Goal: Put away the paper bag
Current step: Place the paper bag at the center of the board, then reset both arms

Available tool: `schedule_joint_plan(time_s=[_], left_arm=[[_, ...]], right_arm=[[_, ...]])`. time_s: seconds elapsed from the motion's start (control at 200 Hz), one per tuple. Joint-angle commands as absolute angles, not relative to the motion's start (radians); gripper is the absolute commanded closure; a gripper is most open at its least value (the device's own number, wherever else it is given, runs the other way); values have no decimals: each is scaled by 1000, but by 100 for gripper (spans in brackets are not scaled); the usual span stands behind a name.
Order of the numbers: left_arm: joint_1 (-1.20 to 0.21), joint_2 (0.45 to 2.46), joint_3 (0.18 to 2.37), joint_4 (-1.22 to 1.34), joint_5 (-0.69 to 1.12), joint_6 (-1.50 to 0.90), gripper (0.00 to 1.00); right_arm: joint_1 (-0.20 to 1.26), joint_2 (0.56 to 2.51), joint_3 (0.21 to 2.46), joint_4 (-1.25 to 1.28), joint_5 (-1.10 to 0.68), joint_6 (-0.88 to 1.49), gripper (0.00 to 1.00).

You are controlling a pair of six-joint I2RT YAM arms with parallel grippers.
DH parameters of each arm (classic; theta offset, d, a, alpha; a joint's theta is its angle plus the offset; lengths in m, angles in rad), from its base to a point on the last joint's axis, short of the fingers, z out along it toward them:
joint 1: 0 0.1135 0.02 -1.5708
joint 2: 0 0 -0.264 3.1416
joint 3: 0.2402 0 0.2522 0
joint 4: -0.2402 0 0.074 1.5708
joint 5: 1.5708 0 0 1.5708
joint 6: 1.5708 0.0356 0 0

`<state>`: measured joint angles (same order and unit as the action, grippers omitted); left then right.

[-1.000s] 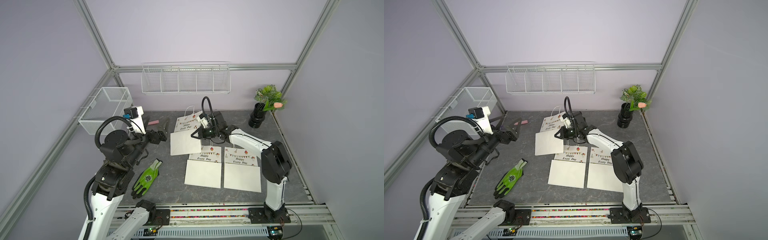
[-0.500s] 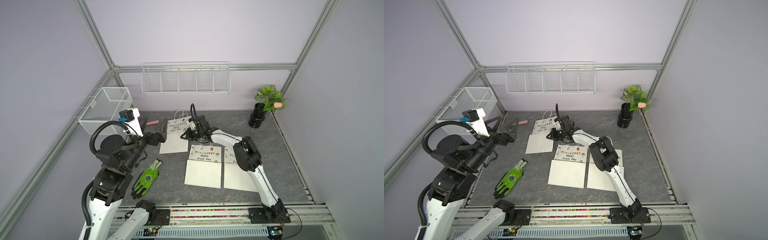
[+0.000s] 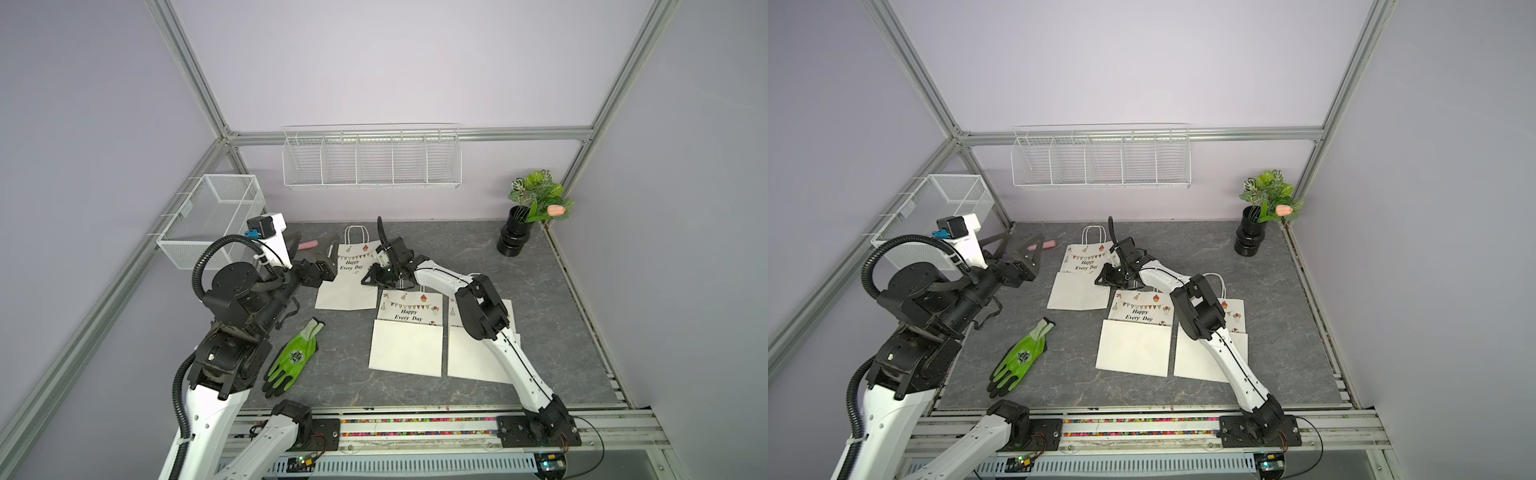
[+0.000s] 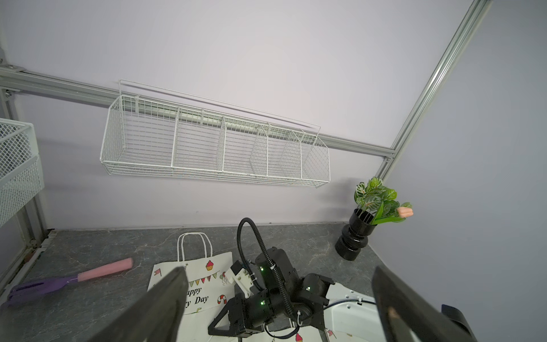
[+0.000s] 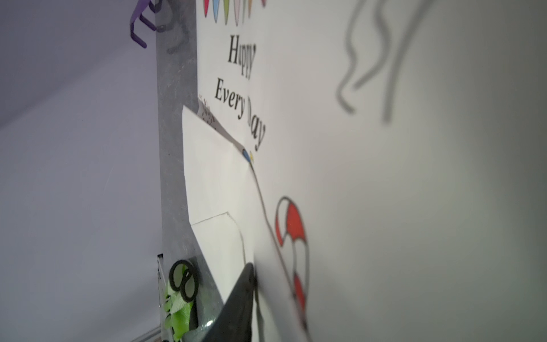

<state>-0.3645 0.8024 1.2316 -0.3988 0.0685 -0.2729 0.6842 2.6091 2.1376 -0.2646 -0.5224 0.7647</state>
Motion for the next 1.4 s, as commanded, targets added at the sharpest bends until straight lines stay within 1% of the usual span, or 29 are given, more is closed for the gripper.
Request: schedule_joint_plan(time_s=[0.0,0.065,0.13,0.37,0.52,0.61,0.725,0.845,0.989,1.034,1.069,1.114,1.199,1.259,1.339,1.394], left_arm=[[-358,801,1227,-382,68,-285,3],[-358,802,1229,-384,68,-285,3],[-357,802,1229,-387,66,-282,3],[-359,807,1232,-409,37,-275,2],[-359,822,1226,-438,-41,-278,0],[-358,830,1226,-456,-88,-272,0],[-357,840,1216,-466,-136,-257,0],[-356,862,1185,-461,-200,-238,0],[-341,950,1179,-454,-299,-260,0],[-338,976,1167,-425,-330,-258,0],[-337,990,1150,-397,-358,-249,0],[-337,1005,1127,-359,-408,-231,0],[-336,1035,1057,-263,-452,-165,0],[-336,1058,995,-184,-457,-113,0],[-335,1088,900,-94,-457,-28,0],[-334,1109,827,-13,-506,4,0]], right_arm=[[688,2633,2145,-351,-473,746,59],[685,2626,2140,-357,-465,739,50],[683,2612,2132,-362,-455,730,42],[658,2530,2103,-440,-373,656,22],[630,2436,2036,-434,-313,619,11],[625,2377,2034,-439,-271,578,6],[626,2304,2049,-478,-215,505,5],[621,2183,1983,-485,-166,425,7],[595,1948,1772,-447,-157,305,5],[581,1857,1683,-430,-124,271,0],[567,1780,1610,-417,-91,248,5],[541,1682,1518,-403,-46,222,11],[475,1494,1348,-374,30,190,11],[408,1378,1242,-352,40,173,11],[315,1267,1129,-329,53,155,11],[252,1228,1073,-314,56,145,11]])
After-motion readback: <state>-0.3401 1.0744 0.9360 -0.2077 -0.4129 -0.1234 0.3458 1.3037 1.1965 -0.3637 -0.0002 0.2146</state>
